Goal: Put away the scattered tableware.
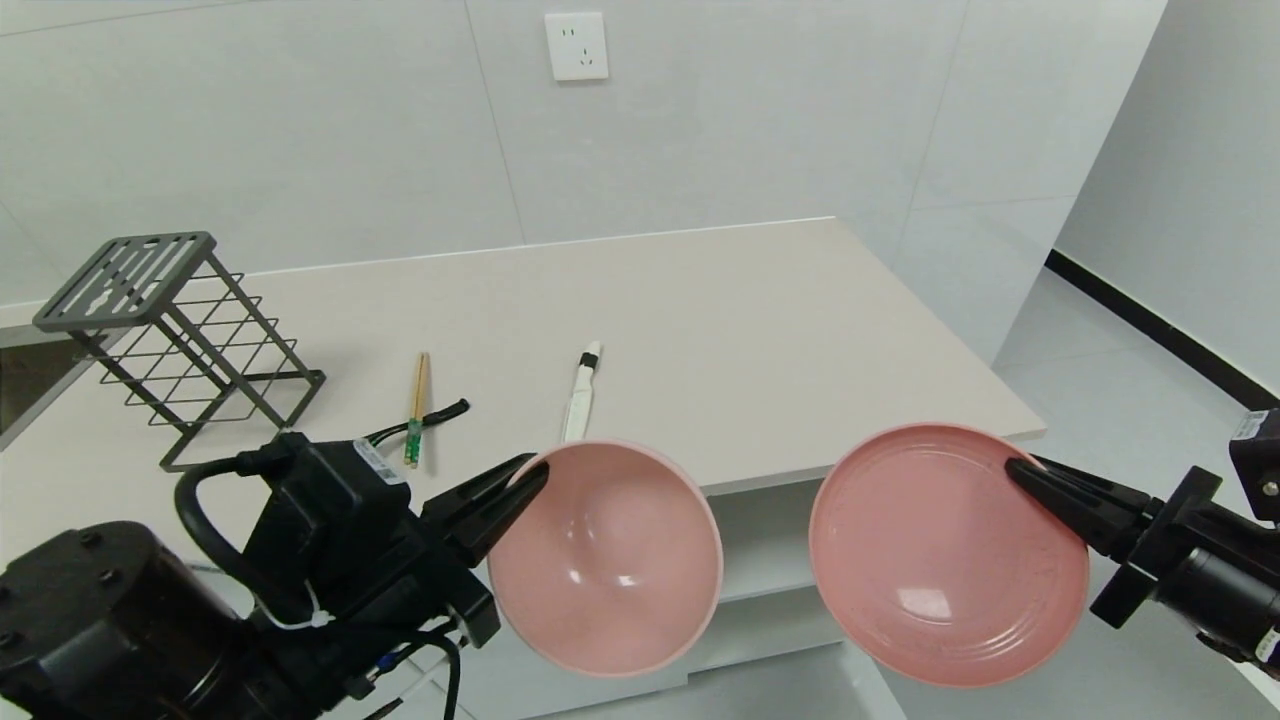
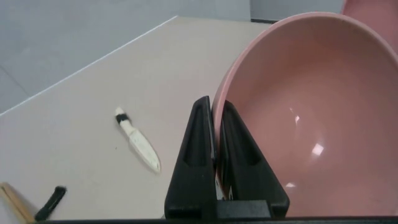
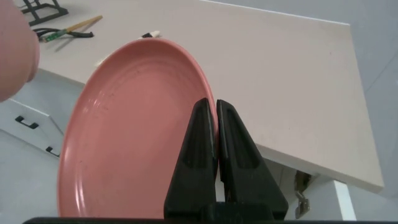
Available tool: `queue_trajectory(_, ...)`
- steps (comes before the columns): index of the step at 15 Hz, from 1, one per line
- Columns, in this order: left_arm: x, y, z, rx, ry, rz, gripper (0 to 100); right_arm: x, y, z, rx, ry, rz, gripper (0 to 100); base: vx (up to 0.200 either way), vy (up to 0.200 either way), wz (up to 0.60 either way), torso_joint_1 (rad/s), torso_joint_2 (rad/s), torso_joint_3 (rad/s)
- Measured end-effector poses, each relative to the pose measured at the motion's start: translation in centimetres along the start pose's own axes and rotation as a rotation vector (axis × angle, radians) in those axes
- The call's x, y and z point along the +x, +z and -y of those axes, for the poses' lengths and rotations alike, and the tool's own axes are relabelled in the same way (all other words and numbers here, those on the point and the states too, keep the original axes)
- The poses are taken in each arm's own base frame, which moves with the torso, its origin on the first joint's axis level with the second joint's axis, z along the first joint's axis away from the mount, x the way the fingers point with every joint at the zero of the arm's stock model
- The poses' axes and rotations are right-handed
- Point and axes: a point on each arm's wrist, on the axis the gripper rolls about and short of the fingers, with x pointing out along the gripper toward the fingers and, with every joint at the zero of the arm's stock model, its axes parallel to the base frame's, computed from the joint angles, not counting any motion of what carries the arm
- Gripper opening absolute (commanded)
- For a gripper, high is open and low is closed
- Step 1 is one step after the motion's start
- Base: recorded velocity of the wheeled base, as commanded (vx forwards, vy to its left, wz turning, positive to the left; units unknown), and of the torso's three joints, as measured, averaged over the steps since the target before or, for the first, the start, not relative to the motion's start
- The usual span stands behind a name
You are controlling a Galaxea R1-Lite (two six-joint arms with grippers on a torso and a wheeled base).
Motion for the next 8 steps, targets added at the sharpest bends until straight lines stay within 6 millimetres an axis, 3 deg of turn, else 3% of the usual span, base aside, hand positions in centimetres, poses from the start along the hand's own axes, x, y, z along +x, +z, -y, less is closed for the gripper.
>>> queue_trajectory(4, -0.85, -0.33, -0.04, -0.003, 0.003, -0.022, 0, 0.08, -0.19, -0.26, 0.004, 0.015, -0.009, 0, 0.000, 0.000, 0.00, -0.194, 0.39, 0.188)
queue_trajectory(8, -1.13, -0.30, -0.05, -0.006, 0.005, -0.021, 0, 0.25, -0.36, -0.24, 0.006, 0.017, -0.016, 0, 0.000, 0.000, 0.00, -0.112, 0.22, 0.107)
